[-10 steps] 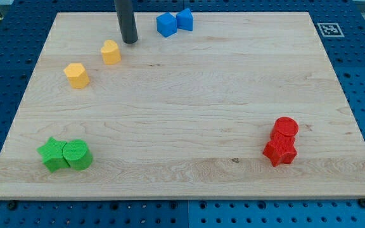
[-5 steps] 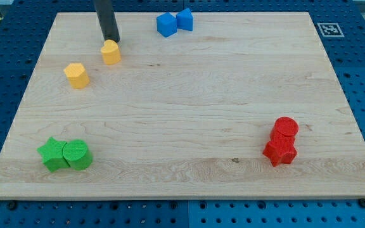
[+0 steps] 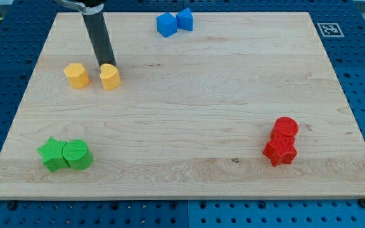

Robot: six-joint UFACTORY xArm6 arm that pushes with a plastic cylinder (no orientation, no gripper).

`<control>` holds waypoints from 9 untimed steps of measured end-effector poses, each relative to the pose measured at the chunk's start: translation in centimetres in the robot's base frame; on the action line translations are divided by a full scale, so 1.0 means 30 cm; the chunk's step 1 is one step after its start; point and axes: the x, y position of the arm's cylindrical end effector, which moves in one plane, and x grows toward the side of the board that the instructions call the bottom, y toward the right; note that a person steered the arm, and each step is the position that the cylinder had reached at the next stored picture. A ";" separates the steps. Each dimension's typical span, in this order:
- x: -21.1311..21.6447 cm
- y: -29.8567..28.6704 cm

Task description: Push the yellow heart closer to the yellow hexagon

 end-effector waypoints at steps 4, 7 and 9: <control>0.114 0.192; 0.160 0.088; 0.160 0.016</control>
